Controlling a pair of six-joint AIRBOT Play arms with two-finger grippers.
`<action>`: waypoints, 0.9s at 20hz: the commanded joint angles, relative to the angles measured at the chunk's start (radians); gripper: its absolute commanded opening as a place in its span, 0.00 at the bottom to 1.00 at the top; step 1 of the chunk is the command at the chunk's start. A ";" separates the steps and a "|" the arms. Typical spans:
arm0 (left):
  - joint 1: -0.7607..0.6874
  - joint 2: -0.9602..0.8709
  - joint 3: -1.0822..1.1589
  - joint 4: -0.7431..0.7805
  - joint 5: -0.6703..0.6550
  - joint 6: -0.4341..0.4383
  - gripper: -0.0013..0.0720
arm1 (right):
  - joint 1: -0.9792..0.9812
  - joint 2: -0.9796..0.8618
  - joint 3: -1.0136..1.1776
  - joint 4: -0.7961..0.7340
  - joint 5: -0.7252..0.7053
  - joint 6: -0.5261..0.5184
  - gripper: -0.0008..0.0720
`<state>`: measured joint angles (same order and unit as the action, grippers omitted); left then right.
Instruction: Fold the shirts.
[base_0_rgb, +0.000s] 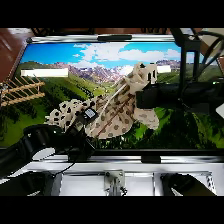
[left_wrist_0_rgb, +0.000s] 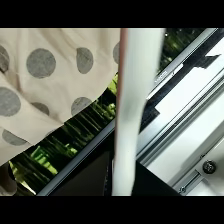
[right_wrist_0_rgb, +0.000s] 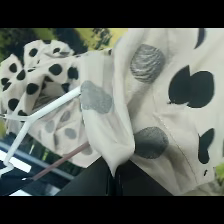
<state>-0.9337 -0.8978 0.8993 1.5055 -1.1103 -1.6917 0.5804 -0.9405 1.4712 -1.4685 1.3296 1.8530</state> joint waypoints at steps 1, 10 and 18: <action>0.020 -0.004 0.011 -0.051 0.000 0.061 0.07 | 0.001 -0.048 0.000 0.114 -0.006 -0.042 0.09; 0.097 -0.016 0.011 -0.092 0.050 0.056 0.07 | 0.001 -0.081 -0.002 0.324 0.276 -0.071 0.09; 0.105 -0.016 0.011 -0.138 0.086 0.056 0.08 | 0.001 -0.081 -0.152 0.322 0.255 -0.058 0.38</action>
<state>-0.8318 -0.9134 0.9119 1.3720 -1.0039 -1.6436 0.5850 -1.0214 1.3621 -1.1294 1.6020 1.8042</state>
